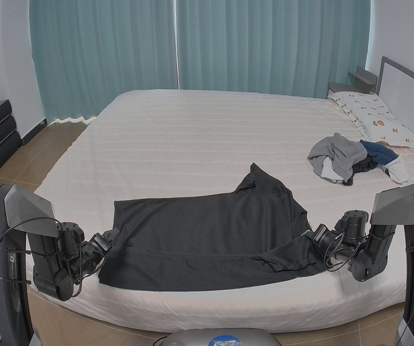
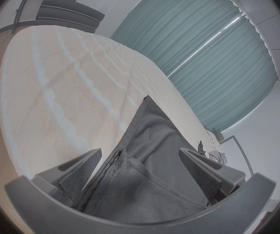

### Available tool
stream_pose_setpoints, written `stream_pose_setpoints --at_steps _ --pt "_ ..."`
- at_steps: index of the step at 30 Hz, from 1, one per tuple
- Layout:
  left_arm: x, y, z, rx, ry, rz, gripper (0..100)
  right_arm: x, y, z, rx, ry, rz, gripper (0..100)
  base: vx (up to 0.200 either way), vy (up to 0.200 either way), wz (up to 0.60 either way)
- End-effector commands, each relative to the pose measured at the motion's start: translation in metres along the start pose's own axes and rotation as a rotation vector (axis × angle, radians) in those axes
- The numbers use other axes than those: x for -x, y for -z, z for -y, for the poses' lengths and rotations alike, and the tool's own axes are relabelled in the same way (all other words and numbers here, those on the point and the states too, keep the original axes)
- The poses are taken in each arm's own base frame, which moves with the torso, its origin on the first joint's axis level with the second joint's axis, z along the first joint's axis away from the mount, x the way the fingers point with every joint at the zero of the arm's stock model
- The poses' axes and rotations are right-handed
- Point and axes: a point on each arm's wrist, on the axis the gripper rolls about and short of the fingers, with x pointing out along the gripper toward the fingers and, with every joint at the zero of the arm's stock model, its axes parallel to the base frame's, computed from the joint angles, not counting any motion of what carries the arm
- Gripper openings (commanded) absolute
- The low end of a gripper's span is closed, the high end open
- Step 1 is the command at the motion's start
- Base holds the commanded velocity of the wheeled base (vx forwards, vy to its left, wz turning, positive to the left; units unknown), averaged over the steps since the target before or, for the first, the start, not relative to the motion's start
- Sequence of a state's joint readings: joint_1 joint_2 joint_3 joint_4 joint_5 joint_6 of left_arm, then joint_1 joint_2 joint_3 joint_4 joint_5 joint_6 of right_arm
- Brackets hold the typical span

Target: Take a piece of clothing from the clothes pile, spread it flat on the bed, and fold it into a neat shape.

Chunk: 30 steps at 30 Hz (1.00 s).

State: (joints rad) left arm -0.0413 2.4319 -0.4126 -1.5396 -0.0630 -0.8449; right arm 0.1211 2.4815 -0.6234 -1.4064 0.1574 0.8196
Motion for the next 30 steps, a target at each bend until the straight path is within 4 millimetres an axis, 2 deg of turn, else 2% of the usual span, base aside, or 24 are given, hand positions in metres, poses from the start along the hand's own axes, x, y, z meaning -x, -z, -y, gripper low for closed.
stream_pose_setpoints --at_steps 1,9,10,15,26,30 --pt "0.000 0.000 0.000 0.000 0.001 0.001 100 -0.001 0.000 0.000 0.000 -0.002 0.003 0 0.000 0.000 0.00" --pt "0.000 0.000 0.000 -0.003 0.001 0.001 100 -0.001 0.001 0.002 -0.002 0.002 -0.001 0 0.000 0.000 0.00" --pt "0.000 0.000 0.000 -0.009 0.001 0.001 100 0.000 0.000 0.003 -0.005 0.003 -0.002 100 0.000 0.000 0.00" --pt "0.004 -0.001 0.001 -0.043 -0.002 0.000 100 0.002 -0.003 0.001 -0.050 -0.011 0.017 100 0.000 0.000 0.00" --pt "0.013 -0.015 0.004 0.003 0.014 0.036 100 0.019 -0.032 -0.001 -0.213 -0.033 0.098 100 0.000 0.000 0.00" --pt "0.012 -0.018 0.003 0.034 0.017 0.045 100 0.019 -0.036 0.001 -0.233 -0.039 0.114 100 0.000 0.200 0.00"
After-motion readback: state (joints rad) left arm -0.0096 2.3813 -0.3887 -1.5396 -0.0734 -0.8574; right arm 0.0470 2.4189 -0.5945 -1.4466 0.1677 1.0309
